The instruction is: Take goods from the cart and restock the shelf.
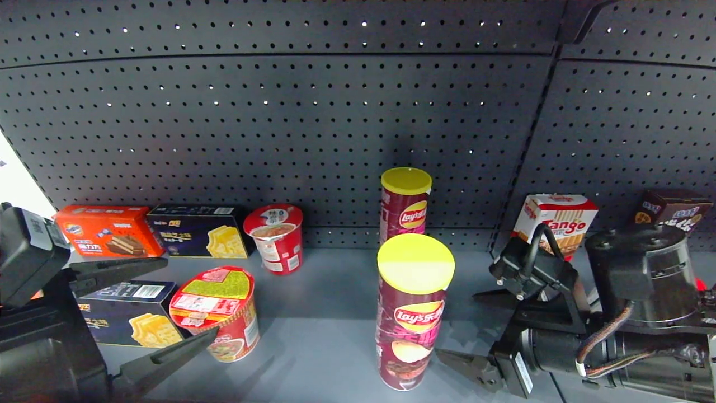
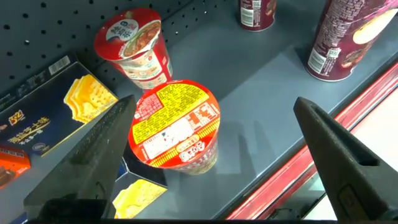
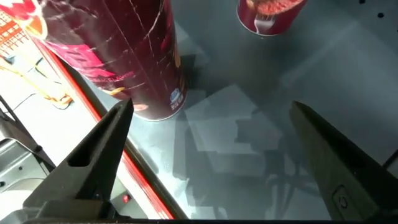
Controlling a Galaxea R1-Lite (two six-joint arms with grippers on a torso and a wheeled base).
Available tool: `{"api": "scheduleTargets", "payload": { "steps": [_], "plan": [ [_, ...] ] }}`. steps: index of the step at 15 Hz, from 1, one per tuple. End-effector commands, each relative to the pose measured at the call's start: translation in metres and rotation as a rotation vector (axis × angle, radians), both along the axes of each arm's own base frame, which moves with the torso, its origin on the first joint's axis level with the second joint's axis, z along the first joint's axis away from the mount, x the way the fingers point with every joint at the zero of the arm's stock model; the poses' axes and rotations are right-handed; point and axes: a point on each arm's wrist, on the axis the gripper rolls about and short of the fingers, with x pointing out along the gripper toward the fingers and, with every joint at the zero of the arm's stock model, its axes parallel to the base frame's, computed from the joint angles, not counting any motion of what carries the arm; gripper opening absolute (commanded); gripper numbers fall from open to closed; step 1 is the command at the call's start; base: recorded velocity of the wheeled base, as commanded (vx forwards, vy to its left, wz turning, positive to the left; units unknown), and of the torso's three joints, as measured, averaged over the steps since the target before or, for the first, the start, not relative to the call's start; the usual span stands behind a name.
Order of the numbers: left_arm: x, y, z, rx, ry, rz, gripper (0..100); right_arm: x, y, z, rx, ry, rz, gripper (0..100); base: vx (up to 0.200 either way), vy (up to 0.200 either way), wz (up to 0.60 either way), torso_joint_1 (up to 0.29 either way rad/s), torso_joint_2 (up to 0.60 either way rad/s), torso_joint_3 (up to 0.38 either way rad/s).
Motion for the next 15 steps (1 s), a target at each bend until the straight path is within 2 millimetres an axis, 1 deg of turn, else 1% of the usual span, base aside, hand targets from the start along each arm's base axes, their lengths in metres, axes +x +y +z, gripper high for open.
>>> {"api": "scheduleTargets", "payload": {
  "steps": [1,7,10,12,15],
  "plan": [
    [0.000,0.000,-0.001,0.000,0.001,0.000,100,0.001,0.001,-0.001,-0.003,0.004,0.002,100,0.000,0.000,0.00,0.000,0.00,0.000],
    [-0.001,0.000,-0.001,0.000,0.005,0.000,100,0.000,-0.003,-0.001,-0.002,0.004,-0.010,100,0.000,0.000,0.00,0.000,0.00,0.000],
    [-0.001,0.000,-0.001,0.000,0.005,0.000,100,0.006,-0.009,-0.001,-0.001,0.003,-0.046,100,0.000,0.000,0.00,0.000,0.00,0.000],
    [-0.001,0.000,-0.001,-0.001,0.005,0.002,100,0.007,-0.009,-0.001,-0.001,0.003,-0.049,100,0.000,0.000,0.00,0.000,0.00,0.000],
    [-0.001,0.001,-0.005,0.002,0.016,0.004,100,0.011,-0.004,-0.004,-0.011,0.011,-0.037,100,0.000,0.000,0.00,0.000,0.00,0.000]
  ]
}}
